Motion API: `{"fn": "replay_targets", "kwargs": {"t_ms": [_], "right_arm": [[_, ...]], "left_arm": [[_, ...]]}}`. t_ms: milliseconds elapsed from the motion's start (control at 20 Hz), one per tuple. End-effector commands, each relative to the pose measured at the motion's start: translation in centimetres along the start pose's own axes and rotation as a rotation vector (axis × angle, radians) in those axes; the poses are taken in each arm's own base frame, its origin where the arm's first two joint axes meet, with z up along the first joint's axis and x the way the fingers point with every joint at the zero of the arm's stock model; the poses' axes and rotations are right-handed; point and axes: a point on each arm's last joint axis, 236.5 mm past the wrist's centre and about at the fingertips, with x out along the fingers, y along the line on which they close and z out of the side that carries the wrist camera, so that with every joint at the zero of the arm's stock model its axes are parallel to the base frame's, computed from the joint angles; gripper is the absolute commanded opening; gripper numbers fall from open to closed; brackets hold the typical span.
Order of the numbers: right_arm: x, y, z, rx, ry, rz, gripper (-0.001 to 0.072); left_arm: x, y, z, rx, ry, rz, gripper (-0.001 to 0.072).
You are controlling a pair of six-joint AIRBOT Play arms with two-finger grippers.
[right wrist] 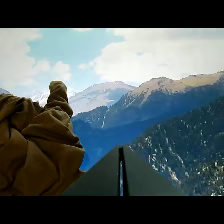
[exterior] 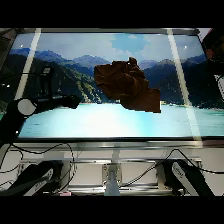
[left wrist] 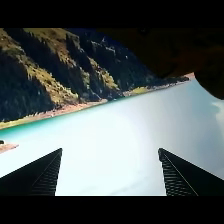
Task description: Fold the clothes and pants, and hang the long-sleeved shirts on hangers.
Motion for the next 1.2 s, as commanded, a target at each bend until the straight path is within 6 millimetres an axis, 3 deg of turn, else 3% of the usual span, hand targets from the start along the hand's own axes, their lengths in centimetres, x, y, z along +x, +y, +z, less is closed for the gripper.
{"fn": "replay_targets", "kwargs": {"t_ms": [0,200,400,650,850,1150], "right_arm": [[0.0,0.0,0.1,0.0,-0.001,0.001,0.0013],[0.0,0.0,0.1,0.0,-0.001,0.0,0.0013],[0.0,0.0,0.1,-0.001,-0.002,0.0,0.0013],[0.0,0.0,0.1,0.0,-0.002,0.0,0.0013],[0.0,0.0,0.1,-0.001,-0.002,0.0,0.0013],[0.0,0.0,0.1,-0.001,-0.002,0.0,0.0013]], "left_arm": [[0.9,-1.2,0.0,-0.084,0.007,-0.066,0.0698],[3.2,-3.0,-0.2,-0.241,0.035,-0.169,0.0699],[7.4,-4.5,-0.8,-0.299,0.051,-0.186,0.0699],[13.2,-8.6,-2.1,-0.41,0.027,-0.198,0.0701],[16.2,-10.1,-3.2,-0.464,0.012,-0.171,0.0702],[18.6,-11.3,-0.7,-0.458,-0.001,-0.192,0.0702]]}}
